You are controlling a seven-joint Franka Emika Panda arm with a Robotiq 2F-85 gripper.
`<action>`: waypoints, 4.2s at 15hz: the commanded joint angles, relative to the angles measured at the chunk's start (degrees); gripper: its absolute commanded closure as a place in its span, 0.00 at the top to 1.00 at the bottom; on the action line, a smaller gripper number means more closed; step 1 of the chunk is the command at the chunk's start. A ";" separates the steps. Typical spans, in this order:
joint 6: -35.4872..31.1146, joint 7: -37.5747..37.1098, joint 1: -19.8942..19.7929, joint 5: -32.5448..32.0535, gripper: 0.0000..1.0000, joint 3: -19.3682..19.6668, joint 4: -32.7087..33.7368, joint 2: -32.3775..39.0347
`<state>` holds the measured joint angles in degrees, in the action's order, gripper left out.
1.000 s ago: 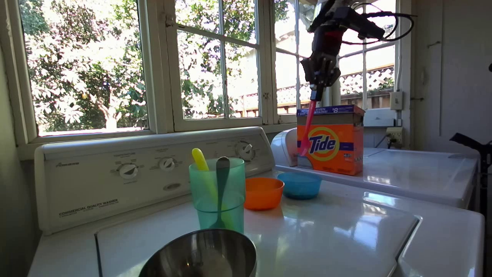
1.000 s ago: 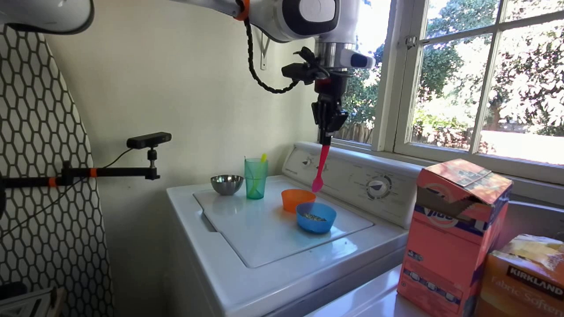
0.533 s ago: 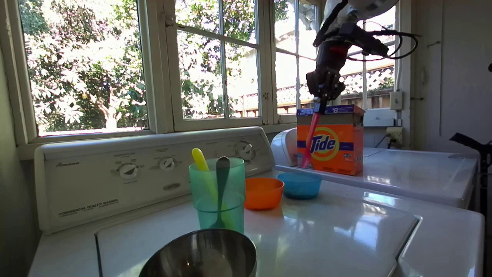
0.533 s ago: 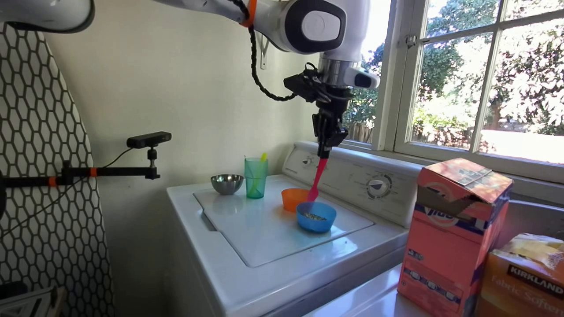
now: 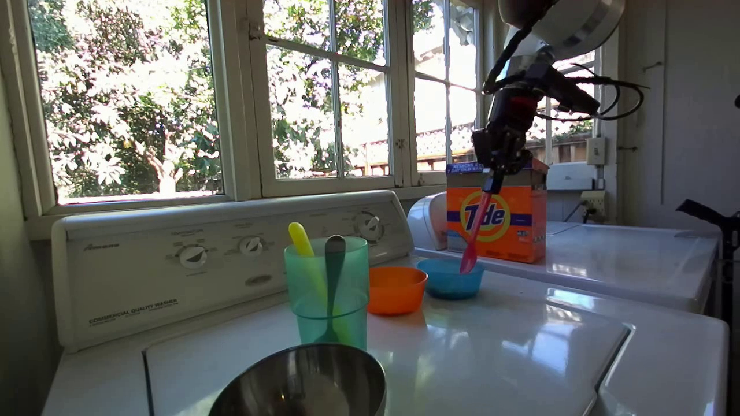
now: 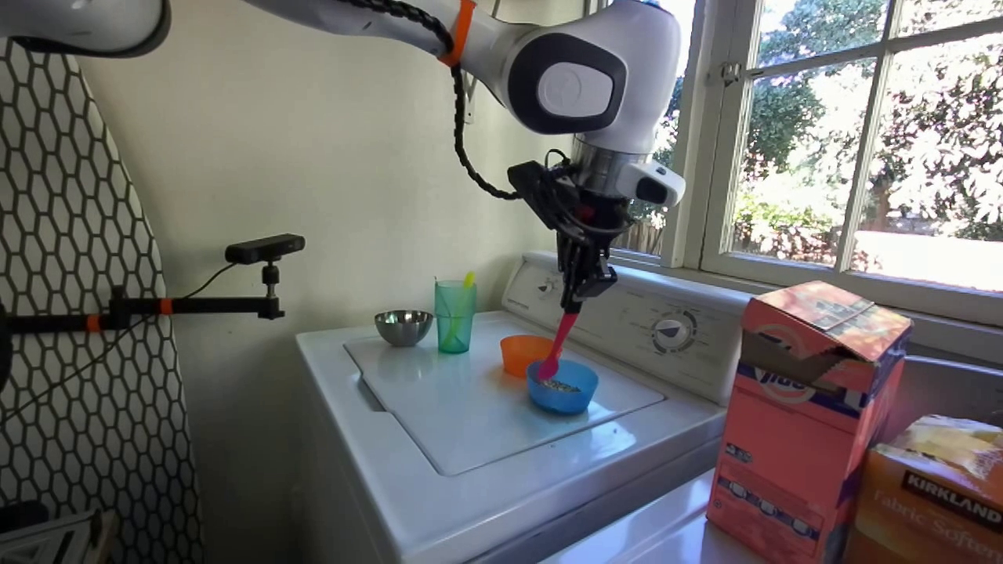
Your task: Remove the blue bowl from the orange bowl and use the pink spoon to put some of the contents of the blue bowl into the orange bowl
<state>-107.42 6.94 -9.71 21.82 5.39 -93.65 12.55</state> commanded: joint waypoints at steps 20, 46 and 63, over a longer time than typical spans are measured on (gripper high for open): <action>-9.45 -0.14 -0.69 10.50 0.02 -0.57 -7.96 -0.22; -4.50 9.26 -4.90 19.24 0.02 1.64 -8.59 -1.46; -6.29 8.91 -5.12 15.01 0.02 3.02 -9.61 0.32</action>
<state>-111.96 13.92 -14.73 35.94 8.63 -101.64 12.42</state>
